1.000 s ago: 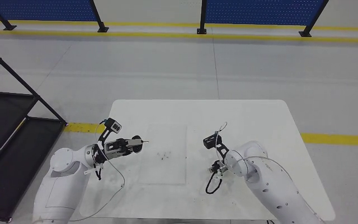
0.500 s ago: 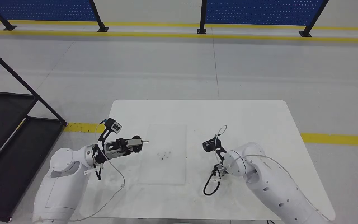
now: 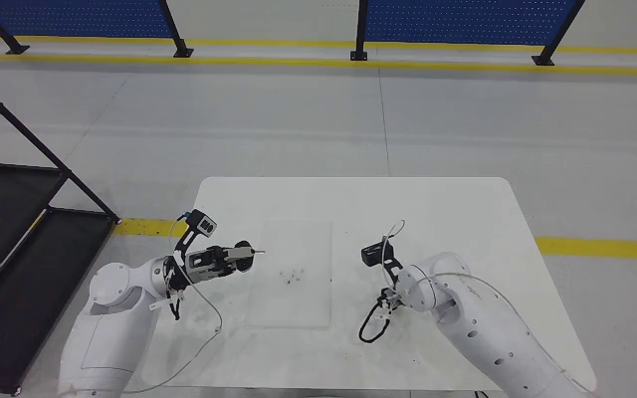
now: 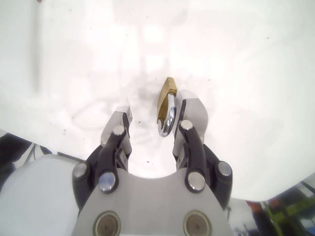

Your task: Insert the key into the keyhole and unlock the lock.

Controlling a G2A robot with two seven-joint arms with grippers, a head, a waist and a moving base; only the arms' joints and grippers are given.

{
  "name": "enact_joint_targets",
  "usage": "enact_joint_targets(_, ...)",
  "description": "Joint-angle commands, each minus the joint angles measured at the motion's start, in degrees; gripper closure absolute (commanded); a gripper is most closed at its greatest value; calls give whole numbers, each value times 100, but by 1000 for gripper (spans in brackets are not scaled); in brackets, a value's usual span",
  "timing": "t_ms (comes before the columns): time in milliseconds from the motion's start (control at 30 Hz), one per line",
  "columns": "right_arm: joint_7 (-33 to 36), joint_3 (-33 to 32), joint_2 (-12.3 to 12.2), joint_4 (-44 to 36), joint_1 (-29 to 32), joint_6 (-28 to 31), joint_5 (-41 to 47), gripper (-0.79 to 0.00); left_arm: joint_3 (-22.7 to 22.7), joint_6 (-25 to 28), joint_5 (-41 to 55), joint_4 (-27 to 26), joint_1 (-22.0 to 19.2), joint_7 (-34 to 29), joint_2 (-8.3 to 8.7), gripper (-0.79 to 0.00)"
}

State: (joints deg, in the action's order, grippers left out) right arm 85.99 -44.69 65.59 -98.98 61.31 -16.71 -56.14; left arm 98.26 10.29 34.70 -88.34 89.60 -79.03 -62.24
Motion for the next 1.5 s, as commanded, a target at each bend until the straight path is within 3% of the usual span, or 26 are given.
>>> enact_joint_targets(0,-33,17,11,44,-6,13,-21,-329,0,0,0,0,0,0,0,0)
enact_joint_targets(167,-137,65,48,173,-18,2,-92,-259,0,0,0,0,0,0,0,0)
enact_joint_targets(300,-106,98,76,229,-36,-55,-173,0,0,0,0,0,0,0,0,0)
enact_joint_targets(567,-139,-291,67,128,26,-297,3,0,0,0,0,0,0,0,0,0)
enact_joint_targets(767,-878,-1286,54,25,435,-815,1556,0,0,0,0,0,0,0,0,0)
enact_joint_targets(933,-1846,-2043,80,341,918,-518,3360,0,0,0,0,0,0,0,0,0)
enact_joint_targets(1200,-2823,-2687,167,873,1506,607,5977,0,0,0,0,0,0,0,0,0)
enact_joint_targets(1467,-2928,-3060,108,396,1791,939,6563,0,0,0,0,0,0,0,0,0)
